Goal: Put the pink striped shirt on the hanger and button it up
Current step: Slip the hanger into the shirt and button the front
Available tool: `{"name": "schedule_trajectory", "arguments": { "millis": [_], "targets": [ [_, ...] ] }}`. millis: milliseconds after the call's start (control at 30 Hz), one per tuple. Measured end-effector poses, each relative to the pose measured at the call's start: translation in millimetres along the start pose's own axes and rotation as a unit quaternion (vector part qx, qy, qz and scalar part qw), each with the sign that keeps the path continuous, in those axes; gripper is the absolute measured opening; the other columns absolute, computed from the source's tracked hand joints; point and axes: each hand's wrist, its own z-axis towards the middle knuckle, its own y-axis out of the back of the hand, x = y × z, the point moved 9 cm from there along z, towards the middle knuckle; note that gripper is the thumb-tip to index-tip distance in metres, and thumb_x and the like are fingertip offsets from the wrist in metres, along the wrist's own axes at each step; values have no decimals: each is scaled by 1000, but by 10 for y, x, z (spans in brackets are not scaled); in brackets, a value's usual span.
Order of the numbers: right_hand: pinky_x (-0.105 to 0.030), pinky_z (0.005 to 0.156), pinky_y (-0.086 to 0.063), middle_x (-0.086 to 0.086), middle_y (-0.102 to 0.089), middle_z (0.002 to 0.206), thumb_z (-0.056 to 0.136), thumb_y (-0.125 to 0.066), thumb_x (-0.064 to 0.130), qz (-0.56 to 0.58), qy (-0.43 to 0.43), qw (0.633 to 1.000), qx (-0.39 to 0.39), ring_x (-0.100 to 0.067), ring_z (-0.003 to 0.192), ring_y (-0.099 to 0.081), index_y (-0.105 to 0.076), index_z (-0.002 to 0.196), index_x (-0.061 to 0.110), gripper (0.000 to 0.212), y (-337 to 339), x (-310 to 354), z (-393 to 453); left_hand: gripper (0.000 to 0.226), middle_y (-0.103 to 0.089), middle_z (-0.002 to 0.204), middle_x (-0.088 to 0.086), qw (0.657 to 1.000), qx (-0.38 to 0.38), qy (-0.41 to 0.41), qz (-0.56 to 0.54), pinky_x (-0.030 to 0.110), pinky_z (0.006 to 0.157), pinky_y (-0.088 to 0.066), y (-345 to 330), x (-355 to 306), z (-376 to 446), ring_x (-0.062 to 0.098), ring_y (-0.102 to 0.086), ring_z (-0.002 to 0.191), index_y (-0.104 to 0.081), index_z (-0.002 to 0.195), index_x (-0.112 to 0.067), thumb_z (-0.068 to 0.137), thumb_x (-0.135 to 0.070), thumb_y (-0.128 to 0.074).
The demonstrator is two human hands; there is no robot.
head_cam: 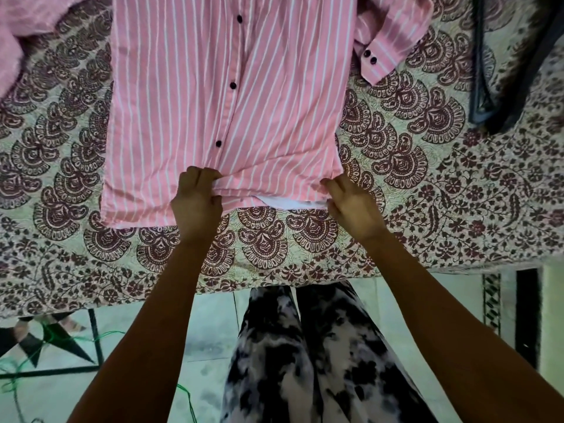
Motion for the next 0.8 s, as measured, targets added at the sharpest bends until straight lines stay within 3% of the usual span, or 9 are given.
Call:
{"name": "schedule_trajectory", "arguments": {
  "millis": [100,233,300,400,467,533,633,733,800],
  "targets": [
    [-31,49,-55,-18,-60,103,84,-58,7,-17,1,1000,7,-25,56,-61,-61,111,6,28,-57,-1,14,36,-56,90,17,999,7,-47,-10,38,50,-45,-27,-78,-21,24,-44,89,-57,92,-9,58,2,-54],
    [-21,37,-41,-9,-58,72,86,-42,17,-23,8,995,-100,-16,41,-47,-53,94,6,17,205,88,164,38,-57,87,14,999,-21,-39,11,35,46,-41,14,-89,-22,25,-50,83,-55,90,-12,54,0,-57],
    [-12,37,-32,1,-48,59,90,-37,19,52,-94,974,-197,-10,38,-38,-41,93,10,10,422,-102,131,33,-57,83,12,999,-47,6,25,32,43,-36,66,-11,-12,30,-55,74,-56,84,-13,54,0,-54],
    [-7,45,-24,4,-46,59,96,-35,26,150,-290,899,-292,-2,39,-36,-33,96,15,12,449,-463,-235,19,-56,73,9,997,-64,-12,48,28,40,-31,88,-66,-17,29,-55,62,-56,74,-12,61,1,-54],
    [-11,46,-30,0,-49,61,96,-40,22,140,-348,894,-246,-4,40,-41,-40,98,7,15,253,-538,-500,19,-56,71,8,995,-44,-57,75,26,40,-30,-5,-156,-38,27,-55,63,-56,73,-12,60,1,-59],
    [-20,49,-38,-8,-58,73,92,-48,17,103,-390,906,-127,-20,50,-54,-47,99,2,17,-36,-603,-703,30,-57,76,8,992,11,-82,100,27,41,-36,-194,-171,-79,29,-57,69,-58,76,-13,52,3,-65],
    [-31,49,-49,-17,-58,88,80,-61,8,14,-338,940,-42,-28,61,-59,-47,98,3,23,-168,-548,-694,38,-63,84,6,986,75,-92,113,29,47,-46,-400,-63,-156,30,-61,73,-64,82,-13,51,9,-71],
    [-38,57,-55,-18,-59,95,70,-65,3,-96,-172,978,-67,-30,71,-62,-51,102,7,35,-44,-292,-410,41,-69,97,8,990,97,-87,49,39,57,-57,-392,12,-177,31,-66,83,-67,95,-10,59,9,-62],
    [-31,54,-52,-13,-62,87,77,-59,11,-114,-82,986,-84,-26,65,-62,-57,98,12,21,26,-170,-328,46,-70,101,10,989,101,-102,17,41,62,-58,-329,-18,-207,29,-68,87,-67,103,-8,60,3,-53]
  ]
}}
